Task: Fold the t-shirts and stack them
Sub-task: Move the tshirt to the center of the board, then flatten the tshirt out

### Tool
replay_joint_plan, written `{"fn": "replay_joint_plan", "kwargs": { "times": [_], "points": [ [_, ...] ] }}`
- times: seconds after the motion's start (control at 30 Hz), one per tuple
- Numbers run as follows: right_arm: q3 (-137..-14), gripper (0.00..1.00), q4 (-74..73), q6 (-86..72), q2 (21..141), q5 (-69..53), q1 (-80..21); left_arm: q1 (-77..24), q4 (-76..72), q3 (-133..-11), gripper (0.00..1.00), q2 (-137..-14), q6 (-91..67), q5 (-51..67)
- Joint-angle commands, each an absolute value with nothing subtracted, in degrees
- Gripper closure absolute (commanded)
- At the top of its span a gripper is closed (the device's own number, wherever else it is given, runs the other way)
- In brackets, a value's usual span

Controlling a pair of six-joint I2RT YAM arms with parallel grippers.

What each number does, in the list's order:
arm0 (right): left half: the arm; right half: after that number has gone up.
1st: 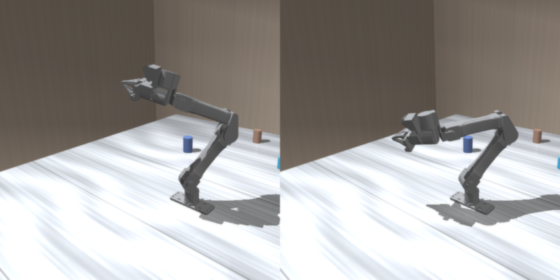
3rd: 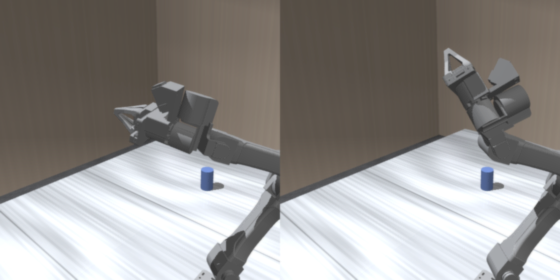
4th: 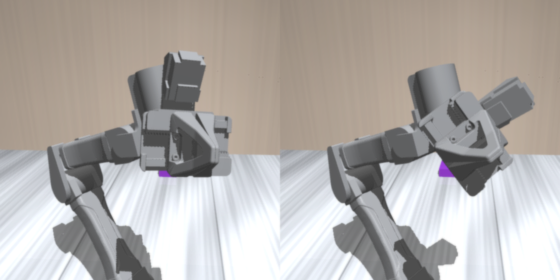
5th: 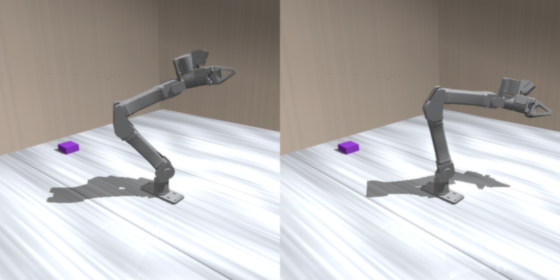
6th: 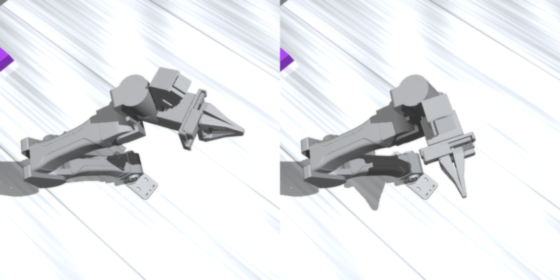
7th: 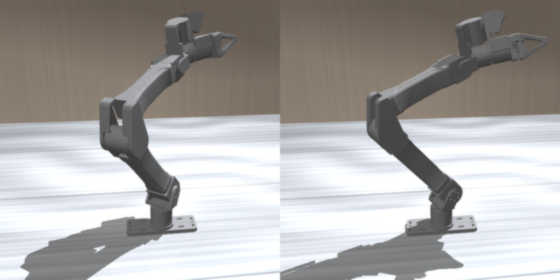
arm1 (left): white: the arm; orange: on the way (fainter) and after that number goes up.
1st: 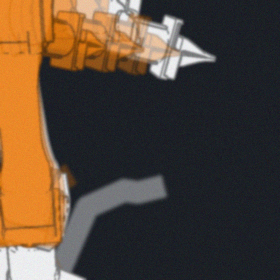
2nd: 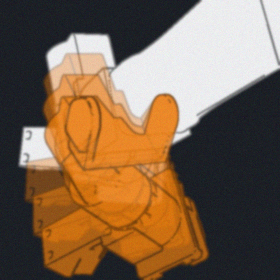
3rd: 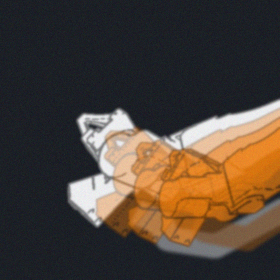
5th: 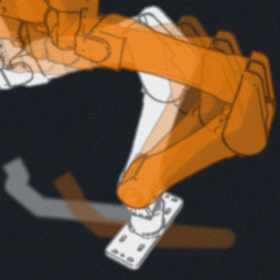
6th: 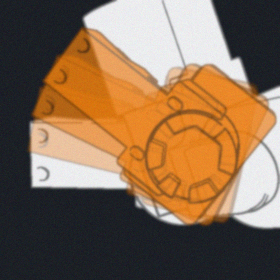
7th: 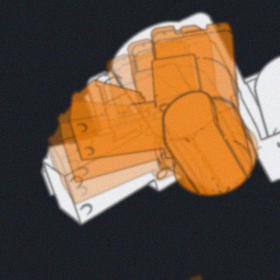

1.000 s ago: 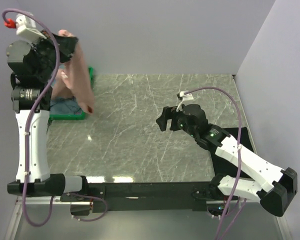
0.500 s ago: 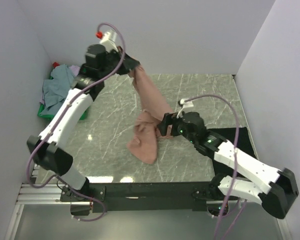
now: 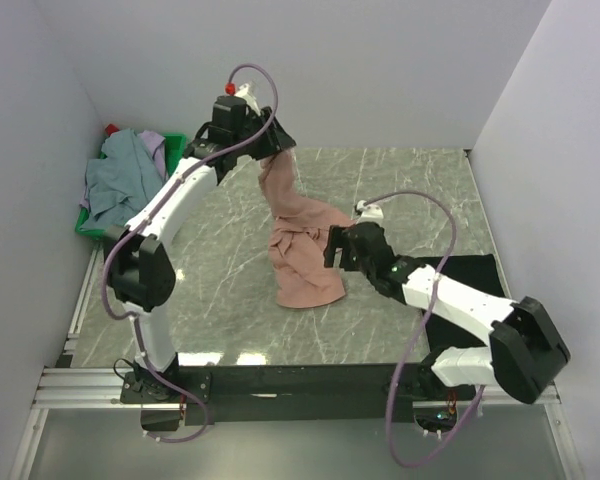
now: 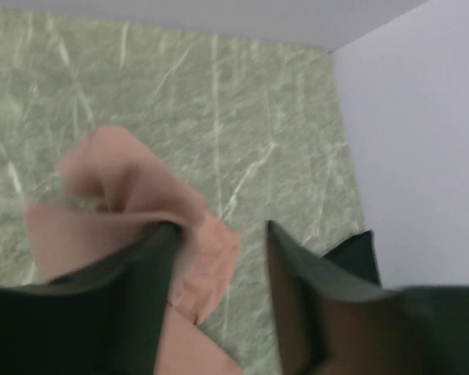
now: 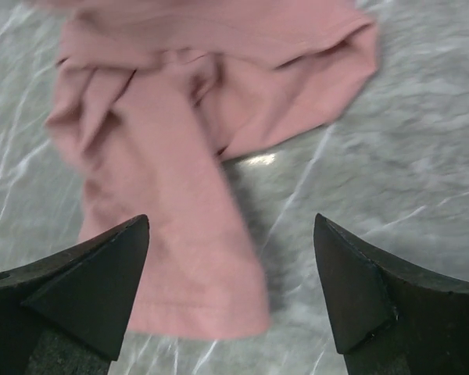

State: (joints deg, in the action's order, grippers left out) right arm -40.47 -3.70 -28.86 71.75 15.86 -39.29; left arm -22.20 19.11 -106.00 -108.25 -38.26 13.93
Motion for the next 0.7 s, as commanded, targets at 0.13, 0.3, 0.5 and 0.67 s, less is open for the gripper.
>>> {"fn": "replay_joint_plan", "kwargs": {
  "times": [0.13, 0.3, 0.5, 0.67],
  "points": [
    [-50.5, 0.13, -4.5, -32.3, 82.4, 5.5, -25.3, -21.8, 22.7, -101.6, 0.29, -102.6, -36.1, 10.5],
    [-57.6, 0.19, -6.3, -32.1, 91.0, 5.5, -24.4, -22.3, 23.2, -87.6, 0.36, -93.6, -36.2, 9.8],
    [-57.7, 0.31, -5.8, -33.3, 96.6, 4.7, -22.8, -28.4, 21.5, -72.2, 0.47, -86.2, -35.9, 9.8],
    [-56.5, 0.32, -4.1, -34.0, 98.2, 2.4, -21.1, -37.6, 21.6, -66.6, 0.38, -85.3, -36.5, 6.8]
  ]
}}
